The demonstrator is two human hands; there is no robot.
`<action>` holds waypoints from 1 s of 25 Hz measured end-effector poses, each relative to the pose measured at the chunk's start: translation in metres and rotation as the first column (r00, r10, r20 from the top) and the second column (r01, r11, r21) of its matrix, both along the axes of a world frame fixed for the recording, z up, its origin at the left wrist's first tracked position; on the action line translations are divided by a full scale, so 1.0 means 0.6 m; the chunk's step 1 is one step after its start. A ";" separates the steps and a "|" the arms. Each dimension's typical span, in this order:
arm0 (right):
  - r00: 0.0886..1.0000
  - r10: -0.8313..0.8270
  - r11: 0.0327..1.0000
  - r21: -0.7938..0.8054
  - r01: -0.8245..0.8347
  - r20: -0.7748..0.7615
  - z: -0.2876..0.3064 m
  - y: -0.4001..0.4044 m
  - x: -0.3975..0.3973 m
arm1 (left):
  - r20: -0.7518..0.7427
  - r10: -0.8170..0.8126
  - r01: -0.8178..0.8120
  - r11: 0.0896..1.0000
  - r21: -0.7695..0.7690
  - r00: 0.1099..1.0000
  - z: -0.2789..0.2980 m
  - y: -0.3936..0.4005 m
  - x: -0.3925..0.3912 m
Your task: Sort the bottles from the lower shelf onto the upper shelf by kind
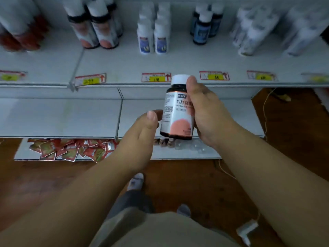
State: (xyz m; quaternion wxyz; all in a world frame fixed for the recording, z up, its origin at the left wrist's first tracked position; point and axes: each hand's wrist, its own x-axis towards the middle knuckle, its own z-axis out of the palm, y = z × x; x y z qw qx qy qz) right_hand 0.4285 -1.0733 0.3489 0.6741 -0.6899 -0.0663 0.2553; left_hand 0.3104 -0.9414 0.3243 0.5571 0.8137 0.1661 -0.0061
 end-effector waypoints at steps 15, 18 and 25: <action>0.903 0.079 0.965 -0.260 0.036 0.422 0.070 0.474 0.127 | -0.079 -0.120 0.139 0.651 0.747 0.990 0.031 0.516 0.150; 0.851 0.135 0.931 -0.359 0.067 0.508 0.041 0.543 0.151 | -0.237 -0.119 0.263 0.551 0.792 0.964 -0.011 0.573 0.208; 0.771 0.190 0.887 -0.442 0.130 0.608 -0.002 0.571 0.159 | -0.308 -0.179 0.357 0.464 0.811 0.934 -0.065 0.585 0.233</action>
